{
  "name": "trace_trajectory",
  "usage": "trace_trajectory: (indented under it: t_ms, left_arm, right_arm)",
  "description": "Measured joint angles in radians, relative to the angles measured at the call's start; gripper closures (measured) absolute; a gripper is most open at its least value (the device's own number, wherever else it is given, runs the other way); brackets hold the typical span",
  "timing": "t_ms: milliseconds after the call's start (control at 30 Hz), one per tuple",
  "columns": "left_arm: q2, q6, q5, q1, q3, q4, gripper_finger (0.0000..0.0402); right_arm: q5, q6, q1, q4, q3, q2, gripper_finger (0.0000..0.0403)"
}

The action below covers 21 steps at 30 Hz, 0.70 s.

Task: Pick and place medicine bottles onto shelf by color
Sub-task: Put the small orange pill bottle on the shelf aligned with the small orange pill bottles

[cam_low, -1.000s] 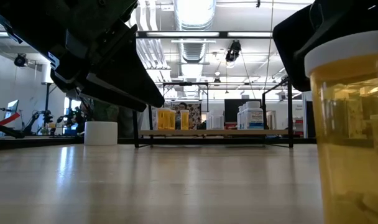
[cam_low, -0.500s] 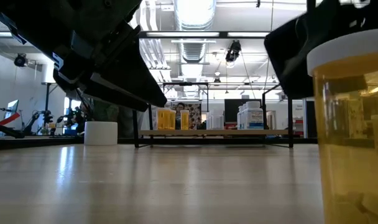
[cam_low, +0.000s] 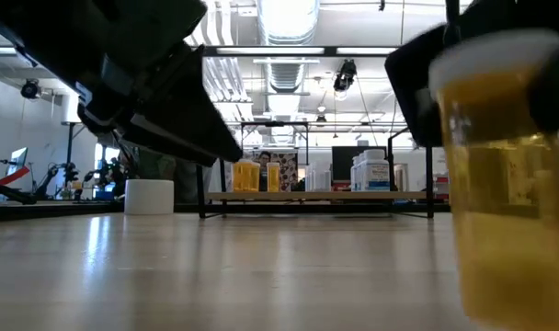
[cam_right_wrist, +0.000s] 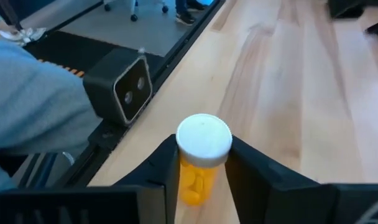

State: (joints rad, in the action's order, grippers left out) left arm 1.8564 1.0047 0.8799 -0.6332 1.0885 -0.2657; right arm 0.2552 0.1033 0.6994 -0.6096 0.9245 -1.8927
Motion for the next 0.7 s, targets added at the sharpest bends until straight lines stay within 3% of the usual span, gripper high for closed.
trace_trajectory:
  t_ms: [133, 333, 467, 700]
  left_arm:
    - [-0.019, 0.035, -0.003, -0.017, -0.001, -0.087, 0.0163]
    - [-0.038, 0.22, -0.002, -0.036, -0.005, -0.27, 0.0163]
    - [-0.039, 0.302, 0.002, -0.036, -0.033, -0.279, 0.0163]
    - [-0.04, 0.324, 0.012, -0.036, -0.084, -0.193, 0.0163]
  right_arm:
    - [0.039, -0.011, -0.012, 0.062, 0.0, 0.063, 0.0312]
    - [0.214, -0.108, -0.115, 0.234, 0.0, 0.23, 0.031]
    - [0.193, -0.18, -0.287, 0.254, 0.0, 0.287, 0.0315]
    - [0.086, -0.193, -0.658, 0.217, 0.0, 0.251, 0.0315]
